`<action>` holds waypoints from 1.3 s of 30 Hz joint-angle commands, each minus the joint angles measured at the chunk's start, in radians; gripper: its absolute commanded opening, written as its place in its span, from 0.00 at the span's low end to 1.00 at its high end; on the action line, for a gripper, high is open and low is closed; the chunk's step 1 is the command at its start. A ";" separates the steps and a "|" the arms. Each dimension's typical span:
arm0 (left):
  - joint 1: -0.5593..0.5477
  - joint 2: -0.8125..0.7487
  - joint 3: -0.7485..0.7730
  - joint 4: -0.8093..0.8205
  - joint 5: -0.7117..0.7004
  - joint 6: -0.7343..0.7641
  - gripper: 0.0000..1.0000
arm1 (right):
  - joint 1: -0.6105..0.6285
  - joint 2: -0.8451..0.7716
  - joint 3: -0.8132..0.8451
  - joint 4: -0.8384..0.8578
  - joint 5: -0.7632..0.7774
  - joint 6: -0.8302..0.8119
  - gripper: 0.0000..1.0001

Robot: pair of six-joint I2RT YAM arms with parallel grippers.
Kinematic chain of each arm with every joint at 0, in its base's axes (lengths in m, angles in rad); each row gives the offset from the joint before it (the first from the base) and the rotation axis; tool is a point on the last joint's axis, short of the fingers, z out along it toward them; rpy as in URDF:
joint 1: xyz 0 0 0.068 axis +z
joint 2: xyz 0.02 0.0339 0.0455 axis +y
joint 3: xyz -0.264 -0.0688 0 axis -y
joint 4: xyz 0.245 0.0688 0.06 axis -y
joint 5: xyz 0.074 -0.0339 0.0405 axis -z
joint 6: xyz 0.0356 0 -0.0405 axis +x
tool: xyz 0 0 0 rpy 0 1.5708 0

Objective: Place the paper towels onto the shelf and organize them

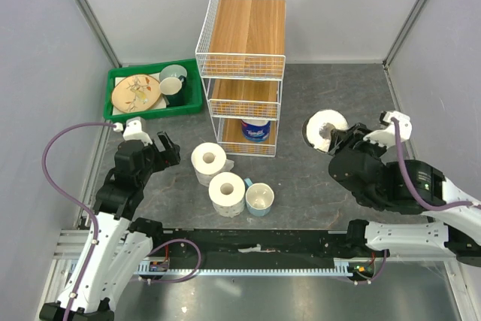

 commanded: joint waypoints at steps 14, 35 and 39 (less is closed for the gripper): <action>0.006 0.010 0.019 0.039 0.000 0.003 0.96 | -0.683 0.113 -0.070 0.464 -0.441 -0.573 0.40; 0.006 0.002 0.018 0.039 0.006 0.003 0.96 | -1.226 0.489 0.246 0.814 -1.599 -0.637 0.44; 0.006 0.001 0.019 0.037 0.006 0.003 0.96 | -1.226 0.506 0.292 0.810 -1.699 -0.631 0.43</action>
